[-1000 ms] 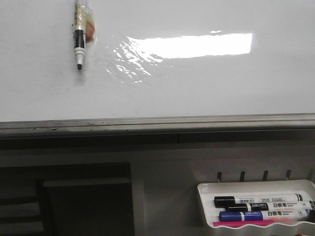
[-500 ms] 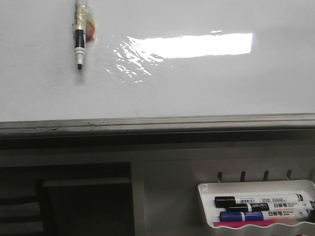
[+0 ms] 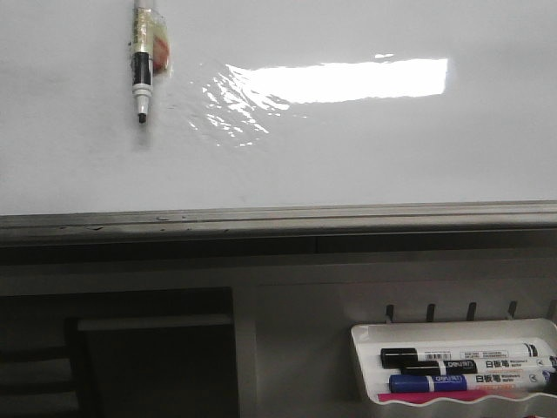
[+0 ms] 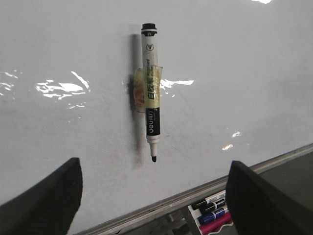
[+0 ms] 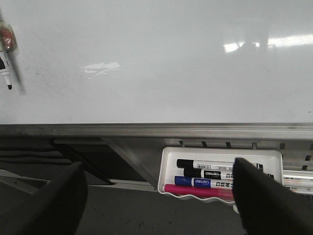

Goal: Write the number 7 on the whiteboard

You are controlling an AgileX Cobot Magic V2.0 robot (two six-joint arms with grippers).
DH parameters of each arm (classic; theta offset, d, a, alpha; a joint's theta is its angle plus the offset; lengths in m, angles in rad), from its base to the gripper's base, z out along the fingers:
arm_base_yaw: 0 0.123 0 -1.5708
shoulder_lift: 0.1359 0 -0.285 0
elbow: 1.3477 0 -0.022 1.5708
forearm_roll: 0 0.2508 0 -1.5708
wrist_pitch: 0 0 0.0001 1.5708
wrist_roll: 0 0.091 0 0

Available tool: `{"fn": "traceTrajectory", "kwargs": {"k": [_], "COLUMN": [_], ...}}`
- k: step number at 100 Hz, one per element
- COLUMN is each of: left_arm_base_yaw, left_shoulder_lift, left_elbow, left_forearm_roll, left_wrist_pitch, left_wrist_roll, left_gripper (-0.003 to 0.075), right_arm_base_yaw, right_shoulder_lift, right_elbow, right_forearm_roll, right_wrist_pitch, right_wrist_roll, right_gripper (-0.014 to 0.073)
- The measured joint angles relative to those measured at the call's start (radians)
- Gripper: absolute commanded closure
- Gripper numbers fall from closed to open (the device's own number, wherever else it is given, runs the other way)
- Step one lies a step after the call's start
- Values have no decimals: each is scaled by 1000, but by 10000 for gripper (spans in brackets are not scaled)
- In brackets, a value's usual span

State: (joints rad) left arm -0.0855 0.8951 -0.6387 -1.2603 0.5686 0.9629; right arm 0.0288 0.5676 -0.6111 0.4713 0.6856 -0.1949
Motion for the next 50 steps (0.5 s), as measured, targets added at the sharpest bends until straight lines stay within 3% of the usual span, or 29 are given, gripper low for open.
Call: {"fn": "traceTrajectory", "kwargs": {"k": [13, 34, 50], "left_arm_base_yaw": [-109, -322, -404], "left_shoulder_lift": [84, 196, 283], "left_elbow": [0, -10, -71], "left_forearm_roll": [-41, -68, -70], "left_wrist_pitch": [-73, -375, -485], "left_wrist_roll": [79, 147, 156], "left_gripper": [208, 208, 208], "right_arm_base_yaw": [0, 0, 0], "right_shoulder_lift": [1, 1, 1], "right_elbow": [0, 0, 0], "right_forearm_roll": [2, 4, 4], "right_wrist_pitch": [-10, -16, -16], "right_wrist_roll": [-2, -2, -2], "right_gripper": [50, 50, 50]}}
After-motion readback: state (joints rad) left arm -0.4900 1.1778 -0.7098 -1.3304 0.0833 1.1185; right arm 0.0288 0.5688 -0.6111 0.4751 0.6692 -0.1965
